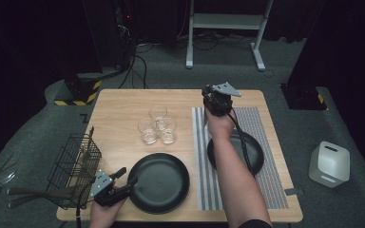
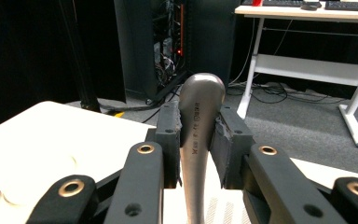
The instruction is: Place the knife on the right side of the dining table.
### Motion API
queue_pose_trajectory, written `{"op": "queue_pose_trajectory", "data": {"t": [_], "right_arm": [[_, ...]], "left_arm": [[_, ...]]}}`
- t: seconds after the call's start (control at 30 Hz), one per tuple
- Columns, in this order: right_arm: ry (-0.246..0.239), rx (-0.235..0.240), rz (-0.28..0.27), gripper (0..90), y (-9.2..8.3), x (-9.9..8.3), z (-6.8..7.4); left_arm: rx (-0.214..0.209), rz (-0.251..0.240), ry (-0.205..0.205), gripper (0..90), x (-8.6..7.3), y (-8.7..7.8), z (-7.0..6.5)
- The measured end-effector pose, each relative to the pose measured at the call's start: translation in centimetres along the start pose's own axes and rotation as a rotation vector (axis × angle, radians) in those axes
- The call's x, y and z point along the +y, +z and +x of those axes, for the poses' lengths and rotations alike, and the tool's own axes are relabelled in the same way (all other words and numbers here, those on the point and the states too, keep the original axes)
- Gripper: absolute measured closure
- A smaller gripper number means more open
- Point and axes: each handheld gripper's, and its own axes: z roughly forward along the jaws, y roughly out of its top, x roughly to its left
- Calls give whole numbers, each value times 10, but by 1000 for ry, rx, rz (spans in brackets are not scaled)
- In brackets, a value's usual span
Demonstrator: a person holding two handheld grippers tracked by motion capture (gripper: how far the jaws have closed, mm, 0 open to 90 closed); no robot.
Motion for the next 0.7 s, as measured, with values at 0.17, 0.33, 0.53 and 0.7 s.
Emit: {"op": "queue_pose_trajectory", "data": {"t": [0.17, 0.33, 0.53, 0.7], "right_arm": [[-1, 1, 0, 741, 0, 0, 0], [-2, 2, -1, 740, 0, -1, 0], [-1, 0, 2, 740, 0, 0, -1], [-1, -3, 5, 739, 0, 0, -4]], "left_arm": [[0, 0, 1, 388, 0, 0, 0], [-1, -2, 2, 388, 0, 0, 0], [-2, -1, 2, 388, 0, 0, -1], [0, 5, 8, 388, 0, 0, -1]]}}
